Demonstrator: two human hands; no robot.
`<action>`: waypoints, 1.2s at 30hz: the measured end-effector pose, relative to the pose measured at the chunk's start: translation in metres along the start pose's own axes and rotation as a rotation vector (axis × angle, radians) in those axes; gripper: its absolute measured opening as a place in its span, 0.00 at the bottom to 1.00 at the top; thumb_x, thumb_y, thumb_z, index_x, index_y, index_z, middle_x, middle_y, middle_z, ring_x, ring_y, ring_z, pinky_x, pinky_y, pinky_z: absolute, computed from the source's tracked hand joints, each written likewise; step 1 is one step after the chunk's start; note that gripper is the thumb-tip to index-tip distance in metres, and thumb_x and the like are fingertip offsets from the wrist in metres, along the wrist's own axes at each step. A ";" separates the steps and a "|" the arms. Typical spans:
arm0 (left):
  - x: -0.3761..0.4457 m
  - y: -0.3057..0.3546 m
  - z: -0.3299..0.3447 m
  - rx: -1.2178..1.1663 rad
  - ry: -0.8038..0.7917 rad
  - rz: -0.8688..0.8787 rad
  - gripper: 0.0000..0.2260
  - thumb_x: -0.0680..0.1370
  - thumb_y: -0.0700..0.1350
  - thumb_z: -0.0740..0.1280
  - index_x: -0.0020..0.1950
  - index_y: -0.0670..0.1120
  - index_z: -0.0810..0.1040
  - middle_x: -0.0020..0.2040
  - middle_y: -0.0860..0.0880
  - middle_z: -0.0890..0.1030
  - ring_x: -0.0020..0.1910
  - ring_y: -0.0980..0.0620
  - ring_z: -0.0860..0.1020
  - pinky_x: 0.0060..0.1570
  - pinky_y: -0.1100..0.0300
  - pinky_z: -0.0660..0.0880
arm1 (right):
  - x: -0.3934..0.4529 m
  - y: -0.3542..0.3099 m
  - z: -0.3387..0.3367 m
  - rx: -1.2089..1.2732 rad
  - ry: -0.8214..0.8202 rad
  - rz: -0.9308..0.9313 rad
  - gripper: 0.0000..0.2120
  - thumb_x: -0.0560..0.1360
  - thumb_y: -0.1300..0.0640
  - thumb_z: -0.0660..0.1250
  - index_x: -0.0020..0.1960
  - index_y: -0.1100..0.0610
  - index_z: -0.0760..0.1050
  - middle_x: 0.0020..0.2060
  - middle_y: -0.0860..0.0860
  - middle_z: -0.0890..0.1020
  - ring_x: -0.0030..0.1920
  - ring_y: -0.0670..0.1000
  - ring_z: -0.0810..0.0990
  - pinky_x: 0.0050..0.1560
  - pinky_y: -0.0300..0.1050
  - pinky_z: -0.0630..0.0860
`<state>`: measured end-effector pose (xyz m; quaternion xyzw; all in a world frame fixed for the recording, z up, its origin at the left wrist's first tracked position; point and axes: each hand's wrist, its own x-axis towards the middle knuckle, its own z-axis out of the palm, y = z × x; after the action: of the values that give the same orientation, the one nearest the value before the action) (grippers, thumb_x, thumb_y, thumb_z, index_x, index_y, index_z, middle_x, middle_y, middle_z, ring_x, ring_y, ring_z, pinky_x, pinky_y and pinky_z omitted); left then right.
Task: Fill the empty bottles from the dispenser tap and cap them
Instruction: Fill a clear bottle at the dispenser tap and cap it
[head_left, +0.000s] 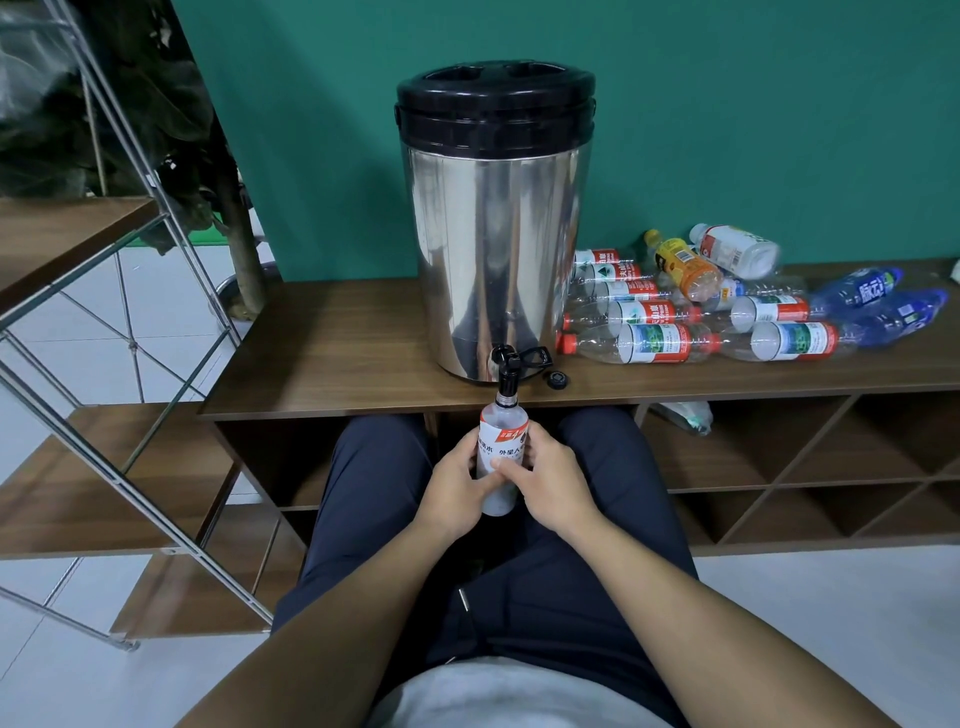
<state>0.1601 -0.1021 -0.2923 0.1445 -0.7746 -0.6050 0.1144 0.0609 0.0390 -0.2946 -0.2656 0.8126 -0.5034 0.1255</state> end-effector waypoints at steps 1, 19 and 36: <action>0.000 0.000 0.000 0.000 0.000 -0.002 0.23 0.83 0.42 0.77 0.76 0.57 0.78 0.65 0.55 0.87 0.67 0.55 0.84 0.72 0.43 0.80 | 0.000 0.000 0.000 -0.001 0.000 0.001 0.24 0.77 0.54 0.80 0.71 0.47 0.79 0.55 0.42 0.89 0.55 0.40 0.88 0.60 0.51 0.85; -0.003 0.004 0.000 -0.009 0.008 0.007 0.22 0.83 0.41 0.76 0.75 0.57 0.79 0.65 0.56 0.87 0.67 0.56 0.84 0.72 0.44 0.80 | -0.002 -0.002 -0.001 -0.004 0.000 0.019 0.23 0.78 0.55 0.79 0.71 0.46 0.79 0.55 0.42 0.89 0.53 0.40 0.88 0.58 0.49 0.86; -0.002 0.002 0.000 -0.004 0.005 0.001 0.23 0.83 0.42 0.76 0.75 0.57 0.79 0.65 0.56 0.87 0.67 0.56 0.84 0.72 0.43 0.80 | -0.002 -0.003 -0.001 0.008 -0.003 0.017 0.23 0.78 0.55 0.79 0.71 0.47 0.79 0.55 0.42 0.89 0.54 0.40 0.88 0.58 0.48 0.86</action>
<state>0.1620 -0.1008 -0.2905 0.1454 -0.7733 -0.6060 0.1167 0.0632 0.0402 -0.2919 -0.2588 0.8126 -0.5052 0.1320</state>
